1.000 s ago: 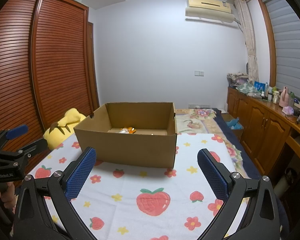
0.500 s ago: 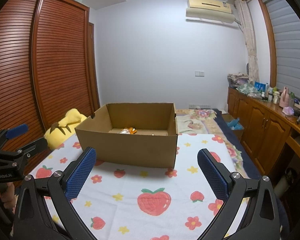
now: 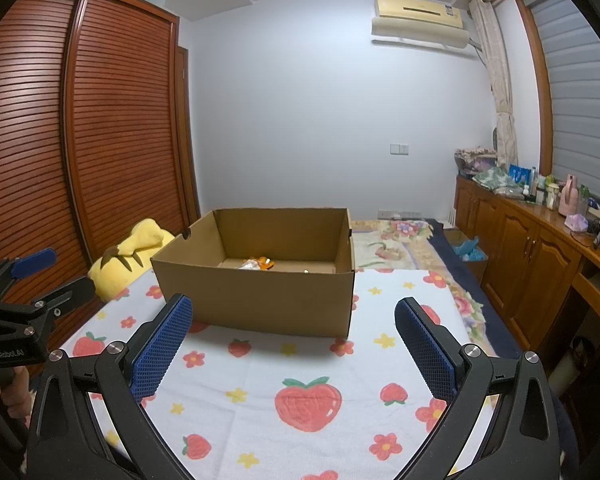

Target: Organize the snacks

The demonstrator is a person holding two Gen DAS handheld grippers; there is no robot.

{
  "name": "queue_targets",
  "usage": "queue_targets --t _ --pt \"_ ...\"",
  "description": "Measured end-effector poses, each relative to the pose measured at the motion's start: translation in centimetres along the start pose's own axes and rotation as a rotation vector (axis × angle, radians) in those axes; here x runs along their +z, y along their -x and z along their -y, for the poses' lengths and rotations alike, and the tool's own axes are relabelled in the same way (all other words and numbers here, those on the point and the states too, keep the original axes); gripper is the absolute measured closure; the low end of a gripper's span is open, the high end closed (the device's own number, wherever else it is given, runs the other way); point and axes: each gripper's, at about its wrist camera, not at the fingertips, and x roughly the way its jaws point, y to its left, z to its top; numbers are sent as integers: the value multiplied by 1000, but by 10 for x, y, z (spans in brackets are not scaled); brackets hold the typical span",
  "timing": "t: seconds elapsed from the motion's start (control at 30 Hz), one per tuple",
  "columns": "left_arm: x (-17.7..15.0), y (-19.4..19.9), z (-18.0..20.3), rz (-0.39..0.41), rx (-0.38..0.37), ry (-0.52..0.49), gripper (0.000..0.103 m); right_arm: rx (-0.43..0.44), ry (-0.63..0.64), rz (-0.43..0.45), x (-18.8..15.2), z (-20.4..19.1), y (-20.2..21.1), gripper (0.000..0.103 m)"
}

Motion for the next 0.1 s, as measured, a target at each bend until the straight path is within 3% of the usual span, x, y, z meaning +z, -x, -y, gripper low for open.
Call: queue_targets --t 0.1 --pt "0 1 0 -2 -3 1 0 0 -1 1 0 0 0 0"
